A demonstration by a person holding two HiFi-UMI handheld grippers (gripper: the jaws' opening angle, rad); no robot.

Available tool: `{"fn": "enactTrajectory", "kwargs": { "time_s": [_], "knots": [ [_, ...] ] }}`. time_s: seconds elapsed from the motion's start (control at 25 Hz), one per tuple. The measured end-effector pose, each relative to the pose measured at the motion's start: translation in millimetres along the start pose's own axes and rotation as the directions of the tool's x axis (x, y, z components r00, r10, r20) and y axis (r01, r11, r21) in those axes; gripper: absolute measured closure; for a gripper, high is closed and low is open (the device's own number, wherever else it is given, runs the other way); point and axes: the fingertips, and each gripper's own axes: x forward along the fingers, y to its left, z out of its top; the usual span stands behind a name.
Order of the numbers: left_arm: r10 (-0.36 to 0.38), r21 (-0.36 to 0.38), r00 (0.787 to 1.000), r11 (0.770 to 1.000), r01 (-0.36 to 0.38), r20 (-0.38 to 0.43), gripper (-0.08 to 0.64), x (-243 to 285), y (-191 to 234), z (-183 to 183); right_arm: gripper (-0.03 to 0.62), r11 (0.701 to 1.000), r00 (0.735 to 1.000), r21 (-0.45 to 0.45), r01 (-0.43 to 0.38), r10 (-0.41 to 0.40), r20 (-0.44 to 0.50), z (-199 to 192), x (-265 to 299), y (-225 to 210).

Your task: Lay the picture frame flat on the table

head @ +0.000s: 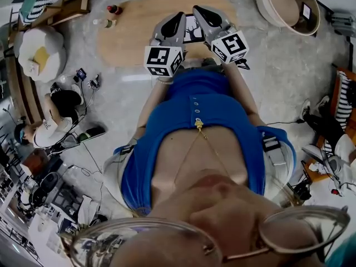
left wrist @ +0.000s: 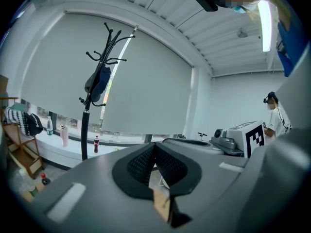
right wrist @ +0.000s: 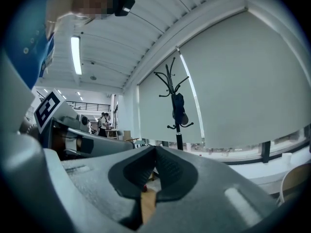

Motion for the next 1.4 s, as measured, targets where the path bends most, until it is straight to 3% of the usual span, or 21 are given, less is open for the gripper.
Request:
{"fn": "enactTrajectory", "kwargs": {
  "time_s": [0.48, 1.4],
  "knots": [
    [0.002, 0.028, 1.000, 1.000, -0.002, 0.021, 0.563, -6, -3, 6, 0.591, 0.999, 1.000, -0.048, -0.015, 0.015, -0.010, 6, -6, 12],
    [0.022, 0.039, 1.000, 0.999, -0.023, 0.020, 0.561, -14, -2, 2, 0.591, 0.999, 1.000, -0.028, -0.019, 0.018, -0.017, 7, -8, 20]
  ]
}}
